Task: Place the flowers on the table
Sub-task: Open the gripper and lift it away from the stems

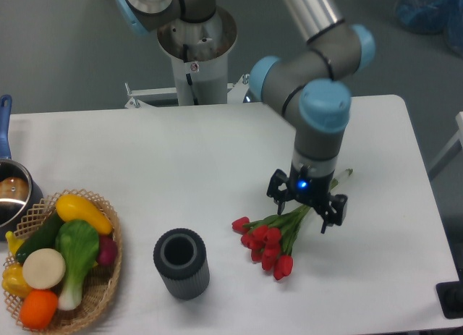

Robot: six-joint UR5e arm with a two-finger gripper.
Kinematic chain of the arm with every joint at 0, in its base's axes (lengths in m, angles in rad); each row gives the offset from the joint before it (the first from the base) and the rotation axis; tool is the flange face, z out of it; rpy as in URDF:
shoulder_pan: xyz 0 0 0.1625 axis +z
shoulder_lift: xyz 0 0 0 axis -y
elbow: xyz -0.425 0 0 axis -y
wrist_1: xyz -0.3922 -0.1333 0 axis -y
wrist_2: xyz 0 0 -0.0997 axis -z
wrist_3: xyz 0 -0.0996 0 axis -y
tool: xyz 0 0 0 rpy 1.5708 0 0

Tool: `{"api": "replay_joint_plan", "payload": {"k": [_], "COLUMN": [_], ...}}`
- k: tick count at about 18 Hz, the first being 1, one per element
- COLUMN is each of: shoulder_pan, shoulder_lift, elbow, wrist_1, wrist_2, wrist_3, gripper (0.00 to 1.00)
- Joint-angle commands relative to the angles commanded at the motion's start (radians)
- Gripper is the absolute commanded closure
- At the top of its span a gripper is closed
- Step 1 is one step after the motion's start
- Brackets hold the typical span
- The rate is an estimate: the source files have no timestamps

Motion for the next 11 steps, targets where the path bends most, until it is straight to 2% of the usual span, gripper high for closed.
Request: {"api": "replay_joint_plan", "payload": {"k": [3,7,11], "shoulder_pan": [0.008,0.025,0.055], "shoulder_lift": [0.075,0.153,0.203], "elbow": [0.019,0.016,0.008], "wrist_1": [-0.002,-0.003,-0.008], "wrist_2": [0.011,0.089,0.091], "wrist_3": [0.012,0.040,0.069], "gripper": [0.00,0.00,0.00]}}
